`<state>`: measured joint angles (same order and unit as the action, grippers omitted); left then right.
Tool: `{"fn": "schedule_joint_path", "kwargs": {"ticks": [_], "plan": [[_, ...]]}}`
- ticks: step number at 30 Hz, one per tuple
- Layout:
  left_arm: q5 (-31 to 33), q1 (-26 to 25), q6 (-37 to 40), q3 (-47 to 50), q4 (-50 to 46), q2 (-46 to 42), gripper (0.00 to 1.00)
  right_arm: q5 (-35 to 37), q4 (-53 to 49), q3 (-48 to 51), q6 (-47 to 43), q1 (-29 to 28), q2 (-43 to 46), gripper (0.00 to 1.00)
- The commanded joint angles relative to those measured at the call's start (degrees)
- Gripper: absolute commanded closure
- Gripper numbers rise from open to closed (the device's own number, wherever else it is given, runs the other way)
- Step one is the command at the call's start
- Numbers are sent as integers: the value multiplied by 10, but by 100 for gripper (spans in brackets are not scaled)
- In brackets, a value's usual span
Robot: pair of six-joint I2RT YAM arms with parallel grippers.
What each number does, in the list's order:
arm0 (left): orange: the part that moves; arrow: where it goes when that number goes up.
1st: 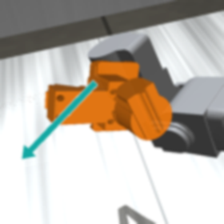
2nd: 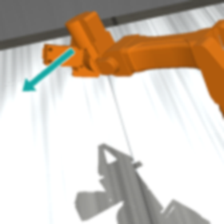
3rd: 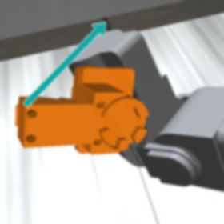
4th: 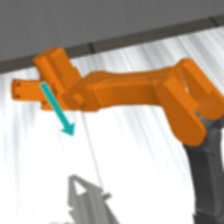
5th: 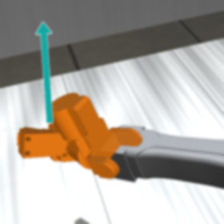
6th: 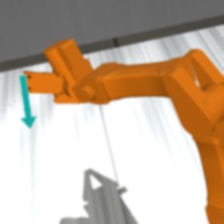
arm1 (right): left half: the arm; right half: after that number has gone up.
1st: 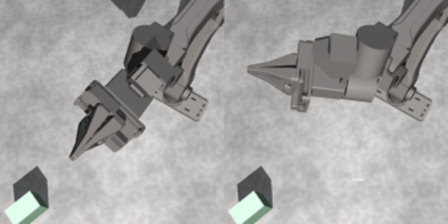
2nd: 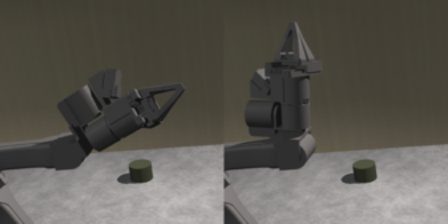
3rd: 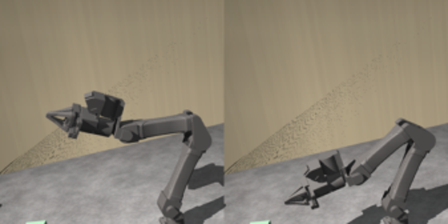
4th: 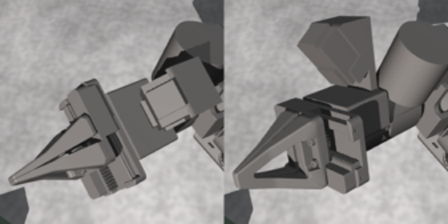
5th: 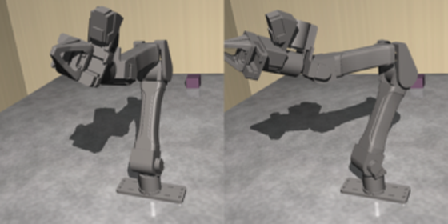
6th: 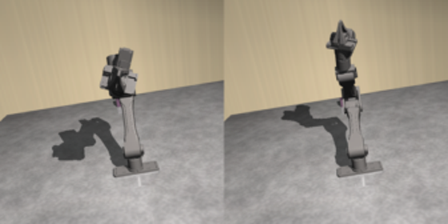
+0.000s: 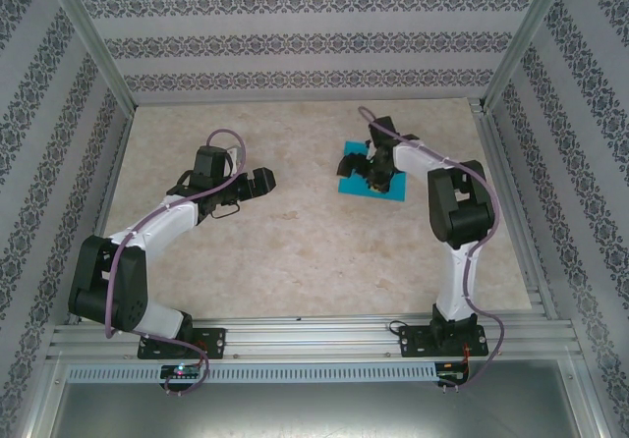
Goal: Fold a paper plane with a square sheet of paper (pick it up from the middle)
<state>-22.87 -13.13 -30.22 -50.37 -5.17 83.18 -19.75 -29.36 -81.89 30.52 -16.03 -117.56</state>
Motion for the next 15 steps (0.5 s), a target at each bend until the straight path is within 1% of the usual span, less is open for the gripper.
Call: {"fn": "schedule_joint_path", "kwargs": {"ticks": [1, 3, 8, 10, 15], "plan": [[12, -5, 17, 9, -16, -15, 0, -22, -38, 77, -57, -56, 14, 5], [13, -6, 17, 13, -16, -18, 0, -22, -32, 113, -68, -88, 31, 5], [26, -5, 13, 25, -15, -30, 0, -66, 18, 192, -76, -143, 71, 7], [33, -5, 12, 30, -13, -39, 0, -72, 9, 197, -90, -160, 83, 8], [41, -6, 3, 46, -1, -57, 0, -45, -15, 175, -106, -178, 142, 8]]}}
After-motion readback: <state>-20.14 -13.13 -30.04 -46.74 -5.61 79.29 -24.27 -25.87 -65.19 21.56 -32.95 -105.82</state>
